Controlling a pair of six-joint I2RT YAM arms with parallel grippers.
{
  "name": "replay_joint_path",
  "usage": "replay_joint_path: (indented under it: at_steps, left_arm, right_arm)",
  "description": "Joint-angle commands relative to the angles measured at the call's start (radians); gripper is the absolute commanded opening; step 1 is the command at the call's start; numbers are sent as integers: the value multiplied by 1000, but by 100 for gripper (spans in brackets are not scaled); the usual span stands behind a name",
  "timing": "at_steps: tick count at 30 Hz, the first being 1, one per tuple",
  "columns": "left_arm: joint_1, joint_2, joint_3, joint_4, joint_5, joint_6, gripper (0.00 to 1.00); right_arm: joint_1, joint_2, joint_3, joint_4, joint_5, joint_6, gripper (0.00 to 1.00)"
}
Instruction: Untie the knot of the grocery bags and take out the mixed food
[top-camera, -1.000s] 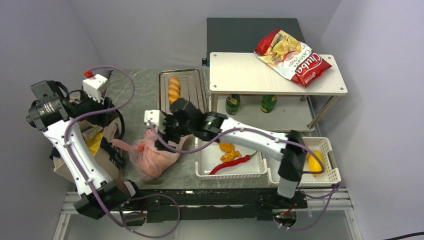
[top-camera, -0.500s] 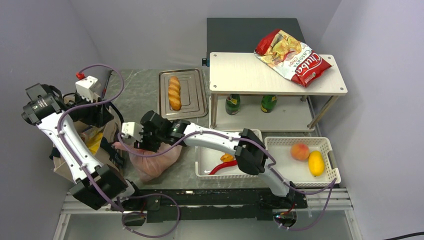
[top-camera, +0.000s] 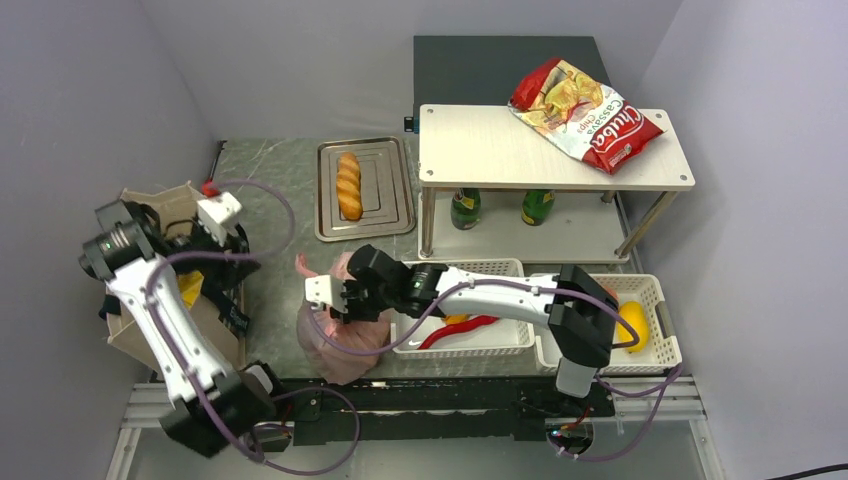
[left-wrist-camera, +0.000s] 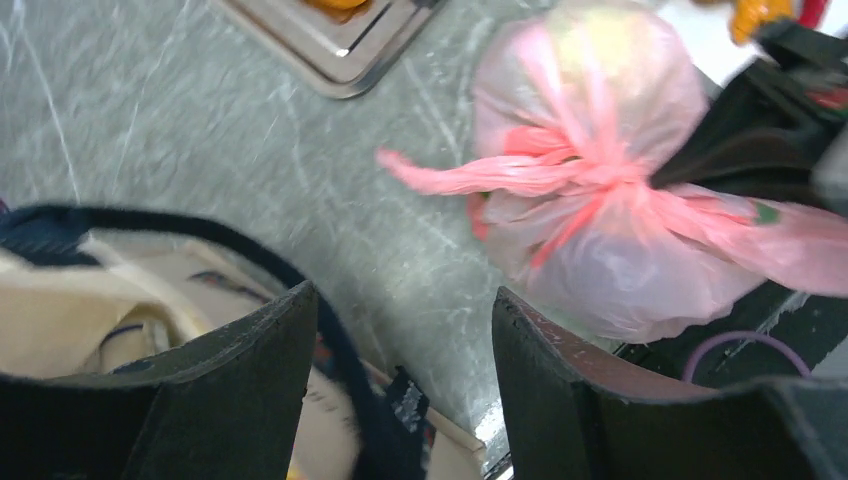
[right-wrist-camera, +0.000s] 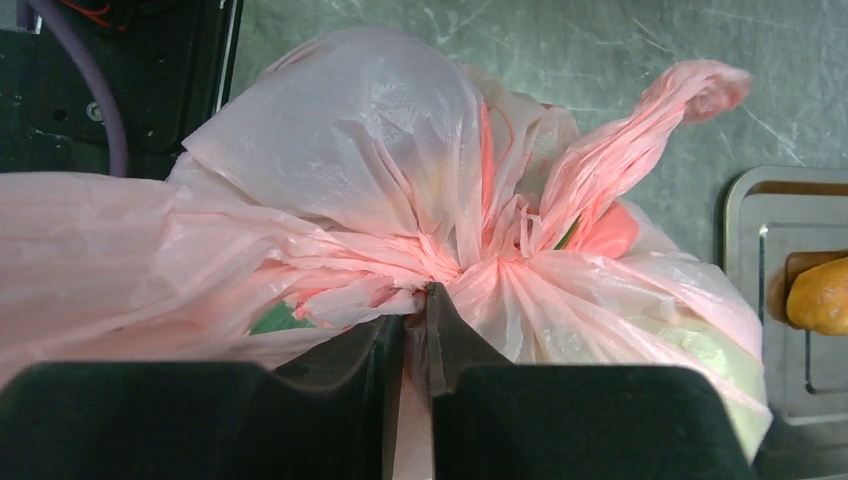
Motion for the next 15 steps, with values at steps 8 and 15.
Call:
replay_joint_path:
  at_steps: [8, 15]
  left_arm:
    - [-366, -248, -294, 32, 106, 244, 72]
    - [-576, -159, -368, 218, 92, 109, 66]
  right_arm:
    - [-14, -161, -357, 517, -19, -20, 0]
    - [-35, -235, -512, 897, 36, -17, 0]
